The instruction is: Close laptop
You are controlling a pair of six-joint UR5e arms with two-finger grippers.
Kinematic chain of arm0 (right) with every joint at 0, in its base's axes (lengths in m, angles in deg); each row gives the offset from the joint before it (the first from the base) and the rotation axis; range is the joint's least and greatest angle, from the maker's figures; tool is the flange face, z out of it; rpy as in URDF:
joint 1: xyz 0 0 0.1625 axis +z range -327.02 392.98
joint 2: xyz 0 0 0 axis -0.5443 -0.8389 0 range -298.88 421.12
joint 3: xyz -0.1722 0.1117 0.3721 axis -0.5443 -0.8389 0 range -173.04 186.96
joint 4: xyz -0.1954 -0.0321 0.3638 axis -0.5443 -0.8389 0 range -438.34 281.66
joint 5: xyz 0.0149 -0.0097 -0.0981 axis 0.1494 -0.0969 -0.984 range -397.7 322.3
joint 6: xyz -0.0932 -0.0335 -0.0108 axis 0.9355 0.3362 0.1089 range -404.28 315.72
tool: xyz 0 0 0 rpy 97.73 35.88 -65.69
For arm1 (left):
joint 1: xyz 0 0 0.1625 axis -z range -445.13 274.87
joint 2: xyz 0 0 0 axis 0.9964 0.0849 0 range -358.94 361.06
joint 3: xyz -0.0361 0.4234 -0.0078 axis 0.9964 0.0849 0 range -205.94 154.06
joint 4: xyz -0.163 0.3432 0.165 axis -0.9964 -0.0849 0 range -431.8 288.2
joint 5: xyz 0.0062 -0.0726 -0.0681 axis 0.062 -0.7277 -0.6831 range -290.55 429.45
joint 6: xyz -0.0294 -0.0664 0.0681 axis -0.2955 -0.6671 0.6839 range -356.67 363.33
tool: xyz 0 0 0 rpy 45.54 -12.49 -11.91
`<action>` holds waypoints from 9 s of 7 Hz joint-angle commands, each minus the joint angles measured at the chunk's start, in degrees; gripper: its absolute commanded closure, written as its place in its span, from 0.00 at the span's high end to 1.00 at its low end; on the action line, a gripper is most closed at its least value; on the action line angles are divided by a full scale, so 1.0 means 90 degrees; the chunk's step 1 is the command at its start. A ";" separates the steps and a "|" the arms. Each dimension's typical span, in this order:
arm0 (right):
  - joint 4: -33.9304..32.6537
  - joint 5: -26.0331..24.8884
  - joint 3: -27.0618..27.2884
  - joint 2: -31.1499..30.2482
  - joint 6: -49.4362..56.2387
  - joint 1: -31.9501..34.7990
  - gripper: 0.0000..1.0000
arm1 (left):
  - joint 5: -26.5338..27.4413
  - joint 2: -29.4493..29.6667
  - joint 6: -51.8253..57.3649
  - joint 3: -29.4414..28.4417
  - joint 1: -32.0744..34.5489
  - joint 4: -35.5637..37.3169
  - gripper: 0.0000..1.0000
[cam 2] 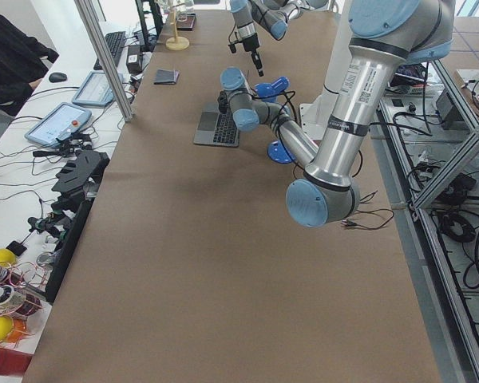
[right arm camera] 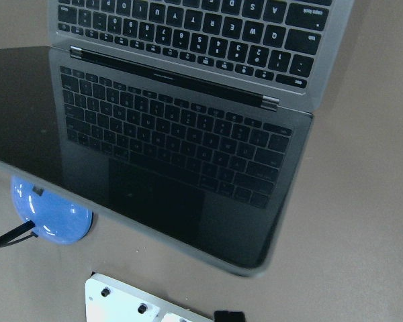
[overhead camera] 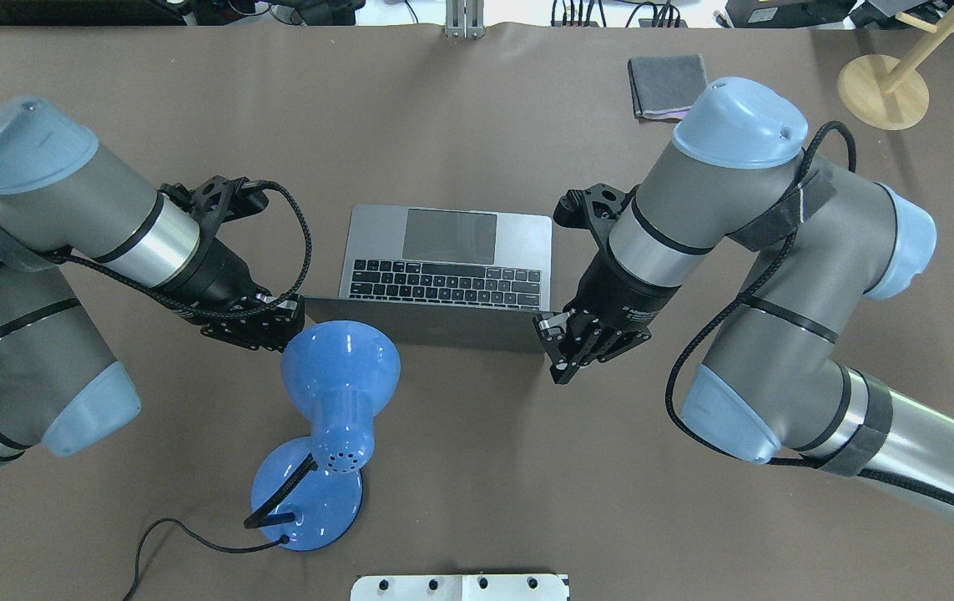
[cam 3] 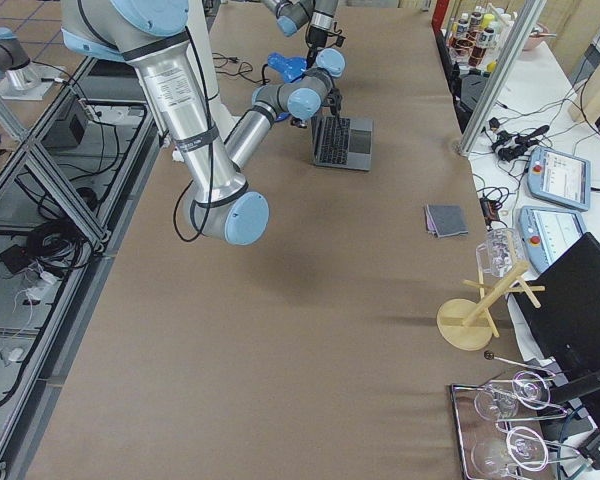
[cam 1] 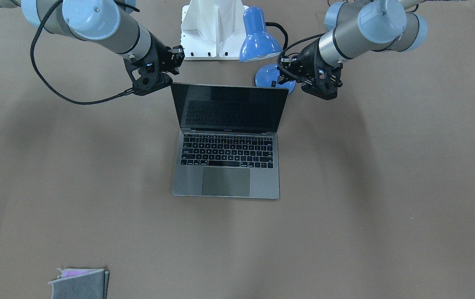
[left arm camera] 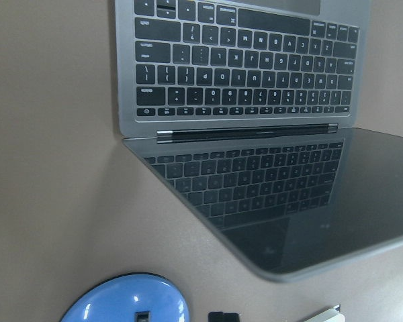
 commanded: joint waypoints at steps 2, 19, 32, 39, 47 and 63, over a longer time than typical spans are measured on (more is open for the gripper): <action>0.0570 -0.0083 -0.0246 0.0179 -0.0406 0.0105 0.00 | 0.0048 0.0380 -0.0212 -0.0181 -0.0144 0.0001 0.00; 0.1742 -0.0512 -0.3398 0.1770 -0.0328 0.1063 0.00 | 0.1072 0.2353 -0.0037 -0.3342 0.0520 -0.1061 0.00; 0.2689 -0.1134 -0.5217 0.2629 -0.0337 0.1089 0.00 | 0.2373 0.2833 0.0315 -0.4645 0.0129 -0.1649 0.00; 0.2194 0.0054 -0.3064 0.0665 -0.0231 0.3012 1.00 | 0.1302 0.1187 0.0441 -0.3027 0.2271 -0.1407 0.98; -0.1620 -0.1601 -0.1387 -0.2415 0.6876 0.5063 1.00 | 0.1104 -0.2292 0.7035 -0.0814 0.5154 0.2228 0.98; -0.0504 -0.0494 -0.1545 -0.3512 0.7085 0.5848 1.00 | 0.1103 -0.2597 0.6868 -0.1305 0.5451 0.1983 0.98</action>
